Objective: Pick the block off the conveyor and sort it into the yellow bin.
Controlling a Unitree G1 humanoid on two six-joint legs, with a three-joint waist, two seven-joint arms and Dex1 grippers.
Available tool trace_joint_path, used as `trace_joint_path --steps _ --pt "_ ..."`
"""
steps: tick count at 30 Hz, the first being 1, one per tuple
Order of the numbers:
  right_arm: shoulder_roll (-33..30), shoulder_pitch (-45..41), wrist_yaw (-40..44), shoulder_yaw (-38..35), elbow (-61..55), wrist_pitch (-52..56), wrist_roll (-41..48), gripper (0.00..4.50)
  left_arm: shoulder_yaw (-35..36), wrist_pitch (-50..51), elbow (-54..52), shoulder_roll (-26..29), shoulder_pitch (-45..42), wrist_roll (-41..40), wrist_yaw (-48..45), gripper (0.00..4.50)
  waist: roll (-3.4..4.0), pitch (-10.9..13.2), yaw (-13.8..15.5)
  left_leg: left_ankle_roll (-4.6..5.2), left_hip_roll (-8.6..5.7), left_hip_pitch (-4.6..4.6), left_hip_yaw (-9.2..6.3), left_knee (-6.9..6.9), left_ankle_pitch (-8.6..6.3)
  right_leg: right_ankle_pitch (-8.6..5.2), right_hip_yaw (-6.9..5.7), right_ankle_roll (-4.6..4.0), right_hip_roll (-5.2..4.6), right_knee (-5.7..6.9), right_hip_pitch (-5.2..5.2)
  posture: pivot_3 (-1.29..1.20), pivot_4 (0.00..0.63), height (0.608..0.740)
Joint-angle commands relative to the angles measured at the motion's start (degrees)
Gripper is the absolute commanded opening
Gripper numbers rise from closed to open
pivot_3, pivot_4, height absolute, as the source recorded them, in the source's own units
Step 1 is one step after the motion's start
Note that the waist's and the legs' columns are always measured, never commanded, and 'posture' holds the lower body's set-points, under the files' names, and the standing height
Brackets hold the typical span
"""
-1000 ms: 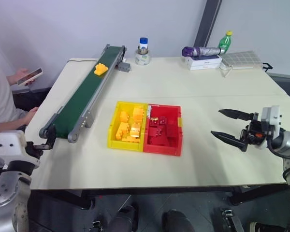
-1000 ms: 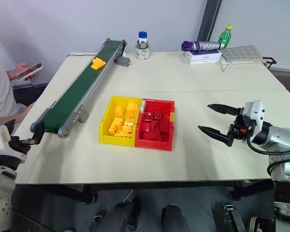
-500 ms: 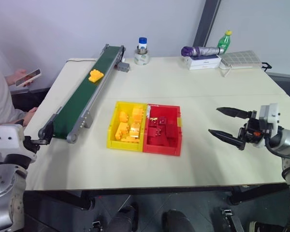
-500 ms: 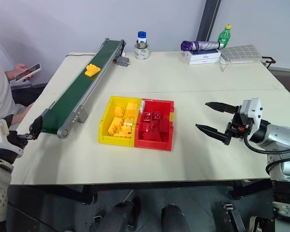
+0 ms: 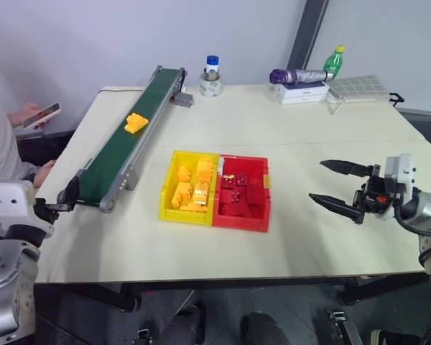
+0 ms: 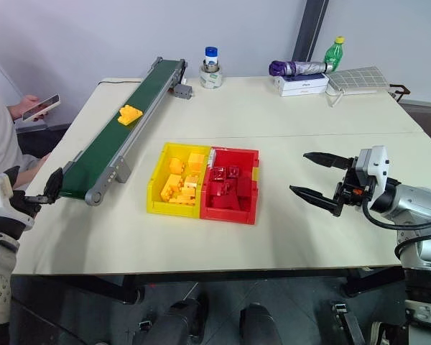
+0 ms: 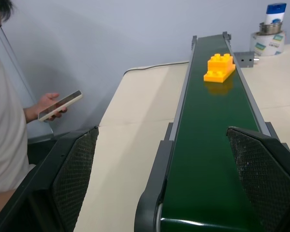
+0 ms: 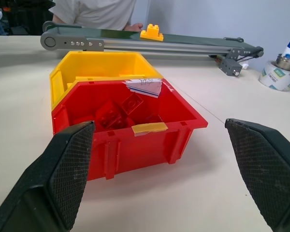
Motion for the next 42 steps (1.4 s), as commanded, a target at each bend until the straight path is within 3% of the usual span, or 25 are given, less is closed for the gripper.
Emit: trace_joint_path --steps 1,7,12,21,28,36,39,42 --pt "-0.06 -1.32 0.47 -0.97 0.02 -0.81 0.99 4.50 0.34 -0.02 -1.80 0.87 -1.16 -0.28 0.39 4.46 0.00 0.00 0.00 0.00 0.00 0.00 0.00 0.00 0.00 0.00 0.00 0.00 0.00 0.00 0.00 0.00 0.150 0.740" --pt "0.03 -1.28 0.88 -0.87 0.60 -1.57 0.59 4.50 -1.23 3.81 -0.05 3.15 -5.41 -0.40 -0.11 4.46 0.00 0.00 0.09 0.00 0.00 0.00 0.00 0.00 0.00 0.00 -0.01 0.00 0.00 0.00 0.01 0.00 0.150 0.740" --pt "0.44 -1.24 0.86 -0.56 0.84 -2.13 0.26 4.50 -5.34 6.44 5.61 7.16 -10.69 -1.52 -6.40 4.46 0.00 0.00 0.03 0.00 0.00 0.01 0.00 0.01 0.00 0.01 -0.02 0.01 0.01 0.00 0.00 0.00 0.150 0.740" --pt "0.90 -0.37 0.66 -0.71 0.62 -3.11 0.00 4.50 -12.71 4.00 28.44 14.97 -27.25 0.49 -19.40 4.46 0.00 0.00 0.01 -0.01 -0.01 0.01 -0.01 0.00 0.01 0.02 -0.03 0.03 0.03 0.02 -0.04 0.00 0.150 0.740" --pt "0.92 0.99 0.22 -1.35 -0.10 -3.47 0.13 4.50 -16.85 -1.81 41.62 14.63 -35.60 1.87 -28.15 4.46 0.00 0.00 -0.08 0.00 -0.04 0.01 -0.01 0.00 0.02 0.12 -0.02 0.21 0.01 0.02 -0.05 0.00 0.150 0.740" --pt "0.55 2.13 -0.14 -2.01 -0.56 -3.63 0.30 4.50 -18.58 -6.57 49.93 13.82 -39.06 4.62 -29.35 4.46 0.00 0.00 -0.14 0.00 -0.04 0.01 -0.02 0.01 0.02 0.14 -0.02 0.23 0.01 0.04 -0.05 0.00 0.150 0.740" --pt "0.48 2.12 -0.21 -2.06 -0.38 -3.76 0.21 4.50 -18.80 -7.43 49.44 13.71 -37.51 5.56 -28.94 3.69 0.00 0.00 -0.12 0.00 -0.04 0.01 -0.02 0.01 0.02 0.14 -0.02 0.24 0.01 0.04 -0.04 0.00 0.150 0.740" --pt "0.43 1.96 -0.17 -2.04 -0.06 -3.88 0.14 4.50 -17.62 -6.92 47.07 13.15 -36.61 4.11 -28.60 2.24 0.00 0.00 -0.12 0.00 -0.04 0.02 -0.02 0.03 0.02 0.15 -0.02 0.25 0.01 0.04 -0.04 0.00 0.150 0.740"
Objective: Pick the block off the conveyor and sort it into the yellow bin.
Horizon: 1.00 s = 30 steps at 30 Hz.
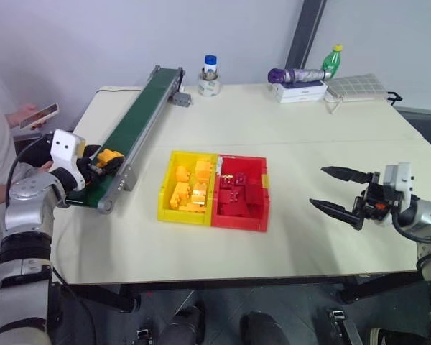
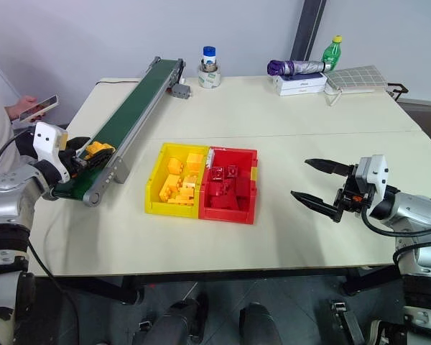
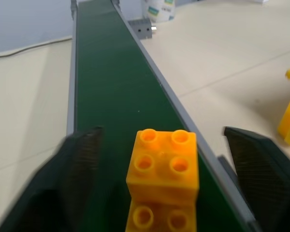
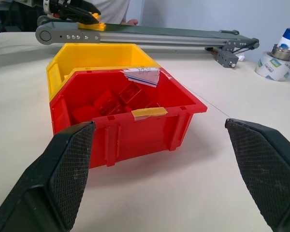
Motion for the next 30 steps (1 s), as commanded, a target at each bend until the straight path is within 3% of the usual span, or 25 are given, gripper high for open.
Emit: trace_joint_path --steps 1,2,9,15,19,25,30 --pt "-0.79 -0.29 -0.02 -1.72 -1.45 -1.08 0.66 4.50 2.34 0.72 -4.49 0.03 0.61 -1.96 0.60 1.75 0.00 0.00 0.00 0.00 0.00 0.00 0.00 0.00 0.00 0.00 0.00 0.00 0.00 0.01 0.00 0.00 0.150 0.740" --pt "-0.77 -0.43 -0.04 -1.67 -1.28 -1.25 0.54 4.50 2.65 1.49 -5.75 0.21 0.96 -2.13 1.22 1.32 0.00 0.00 0.00 0.00 0.00 0.00 0.00 0.01 0.00 0.00 0.00 0.00 0.00 0.02 0.00 0.00 0.150 0.740" --pt "-0.73 -1.38 0.02 -1.32 -0.36 -1.55 0.32 4.50 6.37 9.70 -24.10 -1.70 1.57 -10.53 4.13 1.37 -0.01 0.01 0.19 0.00 0.00 -0.01 -0.02 0.09 0.00 0.00 -0.01 0.00 0.00 0.10 0.01 0.00 0.150 0.740" --pt "-0.19 -2.24 -0.07 -0.49 0.07 -1.82 0.01 4.50 -0.55 15.72 -35.49 -5.62 1.80 -13.77 2.86 1.37 -0.01 0.01 0.09 0.00 0.00 0.08 -0.01 0.11 0.00 0.00 -0.02 0.00 0.00 0.12 0.11 0.00 0.150 0.740" --pt "0.00 -2.16 -0.32 -0.40 -0.32 -1.85 0.02 4.50 -6.59 12.14 -35.01 -9.27 2.48 -8.55 3.56 1.37 -0.01 0.01 0.09 0.00 0.00 0.22 0.00 0.12 0.01 0.00 -0.01 0.00 0.00 0.12 0.24 0.00 0.150 0.740" --pt "-0.25 -0.34 -1.01 -1.34 -1.96 -1.63 0.43 4.50 -8.28 9.52 -29.96 -13.75 0.11 -5.51 6.49 1.37 -0.02 0.01 0.08 0.01 0.00 0.24 0.00 0.11 0.01 -0.01 -0.01 -0.01 0.01 0.11 0.25 0.00 0.150 0.740" --pt "-0.27 0.64 -1.66 -1.46 -2.93 -1.61 0.57 4.50 -7.51 8.50 -30.21 -17.45 -0.49 -8.05 6.08 3.73 -0.02 0.01 0.20 0.01 -0.01 0.23 0.00 0.16 0.01 -0.01 -0.03 -0.01 0.00 0.09 0.31 0.00 0.150 0.740"
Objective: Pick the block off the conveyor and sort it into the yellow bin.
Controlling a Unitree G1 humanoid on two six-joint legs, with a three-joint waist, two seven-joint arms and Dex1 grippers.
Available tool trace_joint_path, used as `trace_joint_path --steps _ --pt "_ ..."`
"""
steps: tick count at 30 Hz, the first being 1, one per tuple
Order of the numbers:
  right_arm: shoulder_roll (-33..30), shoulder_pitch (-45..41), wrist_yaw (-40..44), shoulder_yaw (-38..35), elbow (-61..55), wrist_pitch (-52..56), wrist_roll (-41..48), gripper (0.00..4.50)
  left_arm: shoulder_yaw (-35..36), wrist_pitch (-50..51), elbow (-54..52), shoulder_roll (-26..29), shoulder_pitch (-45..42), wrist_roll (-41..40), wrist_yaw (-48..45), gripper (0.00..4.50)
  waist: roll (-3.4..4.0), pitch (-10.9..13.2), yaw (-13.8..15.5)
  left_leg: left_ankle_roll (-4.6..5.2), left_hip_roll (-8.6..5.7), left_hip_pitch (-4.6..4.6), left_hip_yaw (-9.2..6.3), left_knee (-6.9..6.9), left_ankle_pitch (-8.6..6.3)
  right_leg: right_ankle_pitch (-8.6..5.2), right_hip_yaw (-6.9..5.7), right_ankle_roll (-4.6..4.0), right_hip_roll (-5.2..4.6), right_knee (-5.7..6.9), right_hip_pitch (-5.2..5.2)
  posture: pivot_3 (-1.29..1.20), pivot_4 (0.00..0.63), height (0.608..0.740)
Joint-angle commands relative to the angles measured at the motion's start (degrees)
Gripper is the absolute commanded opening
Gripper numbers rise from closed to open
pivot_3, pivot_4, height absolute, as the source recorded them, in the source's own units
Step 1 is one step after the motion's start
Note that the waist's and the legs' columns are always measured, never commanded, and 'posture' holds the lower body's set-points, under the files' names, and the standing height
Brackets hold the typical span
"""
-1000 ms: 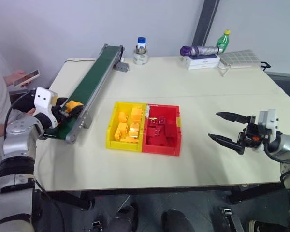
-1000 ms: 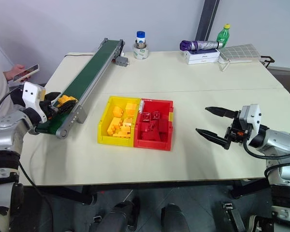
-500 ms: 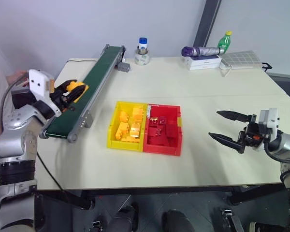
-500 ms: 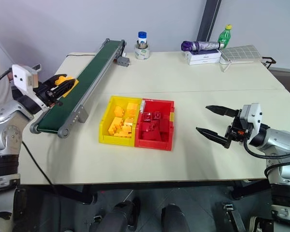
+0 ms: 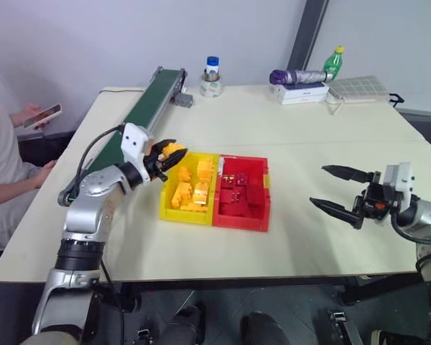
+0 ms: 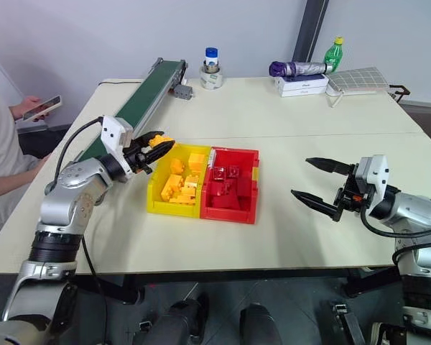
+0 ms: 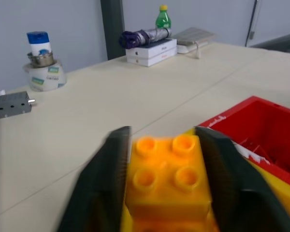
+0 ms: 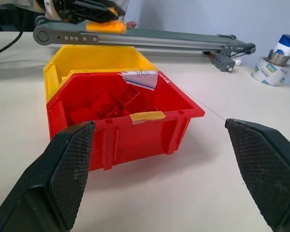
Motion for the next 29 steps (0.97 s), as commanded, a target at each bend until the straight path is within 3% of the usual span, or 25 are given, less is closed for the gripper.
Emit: trace_joint_path --steps 1,5,11,17,21,29 --pt "-0.47 0.22 -0.66 -1.51 -2.81 -0.34 0.79 4.50 1.96 -1.94 -1.79 -1.80 -1.28 -2.30 -0.36 4.40 0.00 0.00 0.01 0.00 0.00 0.00 0.00 0.00 0.00 0.00 0.00 0.00 0.00 0.00 0.00 0.00 0.150 0.740" --pt "-0.46 0.22 -0.96 -1.44 -2.99 -0.27 0.84 4.50 2.87 -3.44 -3.60 -0.94 0.18 -2.27 -1.09 4.46 0.00 0.00 -0.22 0.00 0.00 0.01 0.00 0.00 0.00 0.00 -0.01 0.00 0.01 0.01 -0.01 0.00 0.150 0.740" --pt "-0.66 -0.25 -0.63 -1.08 -2.52 -0.26 0.66 4.50 6.92 -1.15 -8.68 4.90 5.34 -4.52 -3.01 4.46 0.00 0.00 -0.21 0.00 0.02 0.04 0.00 -0.05 0.00 0.00 0.00 0.00 0.03 0.01 -0.02 0.00 0.150 0.740" --pt "-0.97 -1.07 -0.02 -0.94 -1.40 -0.28 0.52 4.50 16.24 4.83 -15.69 13.73 13.57 -9.00 -3.84 4.46 0.01 0.00 -0.17 0.00 0.02 0.04 -0.01 -0.04 -0.01 -0.11 0.01 -0.19 0.01 0.01 0.00 0.00 0.150 0.740" --pt "-1.02 -2.31 0.70 -0.46 -0.13 -0.49 0.30 4.50 24.44 7.56 -18.78 18.89 23.99 -10.37 -5.23 4.46 0.03 -0.01 -0.44 0.00 0.03 0.06 0.01 -0.16 -0.02 -0.13 0.08 -0.22 0.01 0.01 -0.07 0.00 0.150 0.740" --pt "-0.43 -4.29 1.35 0.64 1.56 -0.97 -0.20 4.50 32.54 3.85 -17.64 18.17 38.83 -10.21 -7.43 4.46 0.06 -0.02 0.05 0.01 0.04 -0.02 0.03 -0.21 -0.04 -0.16 0.10 -0.27 -0.06 0.00 -0.10 0.00 0.150 0.740"
